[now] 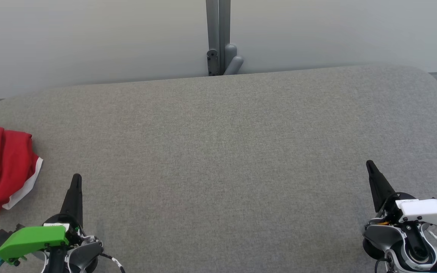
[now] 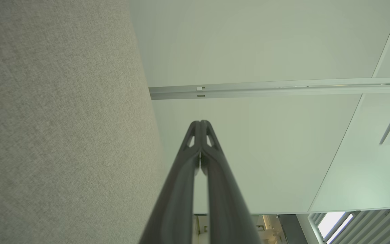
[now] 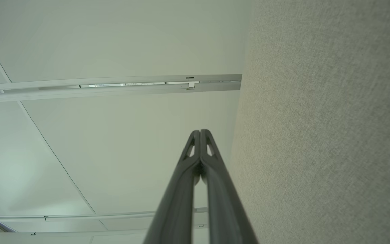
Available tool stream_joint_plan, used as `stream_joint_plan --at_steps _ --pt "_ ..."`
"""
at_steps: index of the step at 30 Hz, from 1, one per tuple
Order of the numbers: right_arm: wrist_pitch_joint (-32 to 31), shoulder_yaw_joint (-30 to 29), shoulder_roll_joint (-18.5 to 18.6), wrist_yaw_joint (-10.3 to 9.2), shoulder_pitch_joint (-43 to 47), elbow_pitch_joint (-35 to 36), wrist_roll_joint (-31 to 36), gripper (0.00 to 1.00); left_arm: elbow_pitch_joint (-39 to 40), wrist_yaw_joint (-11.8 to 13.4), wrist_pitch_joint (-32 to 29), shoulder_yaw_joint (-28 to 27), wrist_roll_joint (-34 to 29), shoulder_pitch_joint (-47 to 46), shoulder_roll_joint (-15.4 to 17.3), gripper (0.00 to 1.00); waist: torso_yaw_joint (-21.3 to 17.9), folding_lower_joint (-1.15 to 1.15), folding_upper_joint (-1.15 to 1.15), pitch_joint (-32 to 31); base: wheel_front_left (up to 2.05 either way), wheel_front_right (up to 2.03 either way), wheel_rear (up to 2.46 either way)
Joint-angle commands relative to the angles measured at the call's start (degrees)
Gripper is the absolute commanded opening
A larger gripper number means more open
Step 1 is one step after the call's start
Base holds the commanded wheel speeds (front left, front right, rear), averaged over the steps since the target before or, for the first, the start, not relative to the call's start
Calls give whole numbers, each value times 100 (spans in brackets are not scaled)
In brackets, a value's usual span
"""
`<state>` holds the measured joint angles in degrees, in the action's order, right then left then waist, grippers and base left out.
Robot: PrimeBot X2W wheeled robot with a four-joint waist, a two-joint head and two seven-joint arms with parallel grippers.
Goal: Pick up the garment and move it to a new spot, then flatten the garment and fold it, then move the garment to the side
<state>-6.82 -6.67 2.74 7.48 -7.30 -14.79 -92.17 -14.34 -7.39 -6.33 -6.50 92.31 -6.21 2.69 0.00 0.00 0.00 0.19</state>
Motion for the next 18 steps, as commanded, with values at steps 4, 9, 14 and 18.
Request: stream_joint_plan --at_steps 4,9,14,18 --pt "-21 -9 26 2 69 21 -30 0 18 -25 -5 -11 16 -60 36 0 0 0 0 0 0 0 0" --pt "-21 -9 26 2 69 21 -30 0 18 -25 -5 -11 16 -60 36 0 0 0 0 0 0 0 0" --pt "-21 -9 26 2 69 21 -30 0 18 -25 -5 -11 16 -60 36 0 0 0 0 0 0 0 0" --pt "-21 -9 26 2 69 21 -30 0 18 -25 -5 -11 16 -60 36 0 0 0 0 0 0 0 0"
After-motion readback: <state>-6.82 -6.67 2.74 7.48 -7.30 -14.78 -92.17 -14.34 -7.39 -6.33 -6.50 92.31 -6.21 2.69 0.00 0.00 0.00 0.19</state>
